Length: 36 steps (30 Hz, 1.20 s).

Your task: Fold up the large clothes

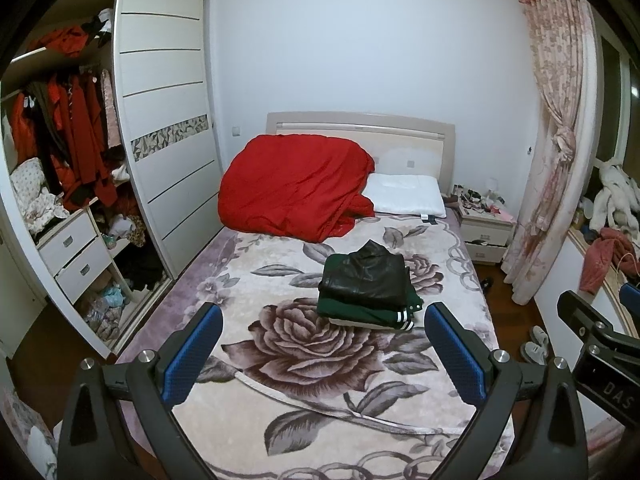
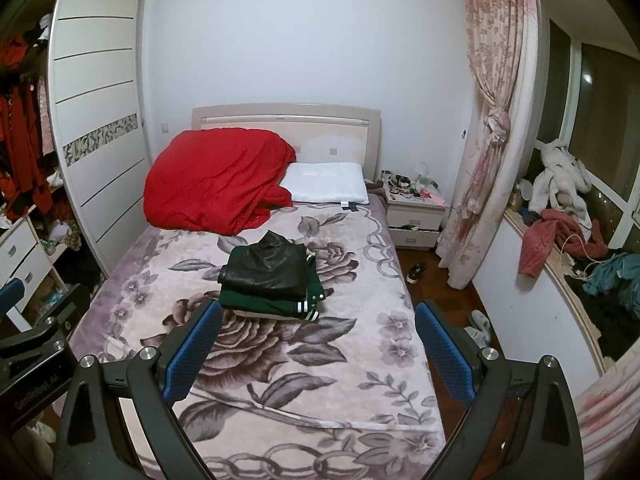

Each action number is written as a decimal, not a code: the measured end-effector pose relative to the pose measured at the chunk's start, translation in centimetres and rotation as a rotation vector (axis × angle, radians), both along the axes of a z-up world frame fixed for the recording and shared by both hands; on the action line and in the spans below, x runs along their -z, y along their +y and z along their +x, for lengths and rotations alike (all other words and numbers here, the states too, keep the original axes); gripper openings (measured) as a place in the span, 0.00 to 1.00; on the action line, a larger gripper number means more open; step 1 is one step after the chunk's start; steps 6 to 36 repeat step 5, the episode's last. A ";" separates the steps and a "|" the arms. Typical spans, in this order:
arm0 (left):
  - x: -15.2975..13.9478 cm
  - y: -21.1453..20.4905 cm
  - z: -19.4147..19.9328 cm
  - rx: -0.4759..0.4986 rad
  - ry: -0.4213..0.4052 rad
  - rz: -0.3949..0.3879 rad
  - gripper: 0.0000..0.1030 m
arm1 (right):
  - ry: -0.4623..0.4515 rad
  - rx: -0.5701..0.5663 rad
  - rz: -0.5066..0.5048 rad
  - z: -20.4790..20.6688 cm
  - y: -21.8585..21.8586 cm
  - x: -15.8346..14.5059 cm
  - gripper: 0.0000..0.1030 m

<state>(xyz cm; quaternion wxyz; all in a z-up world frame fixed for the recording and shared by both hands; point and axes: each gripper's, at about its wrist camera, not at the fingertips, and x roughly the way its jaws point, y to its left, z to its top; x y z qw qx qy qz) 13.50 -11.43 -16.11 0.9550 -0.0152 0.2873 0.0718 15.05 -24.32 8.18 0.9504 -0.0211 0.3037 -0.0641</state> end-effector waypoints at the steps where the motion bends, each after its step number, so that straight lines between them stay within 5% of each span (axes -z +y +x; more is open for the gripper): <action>1: 0.0 0.0 0.0 -0.001 0.000 0.000 1.00 | 0.000 -0.001 -0.003 0.1 0.0 0.0 0.96; 36: -0.1 -0.2 -0.1 -0.002 -0.008 -0.003 1.00 | 0.000 0.001 0.000 -0.2 -0.1 0.1 0.96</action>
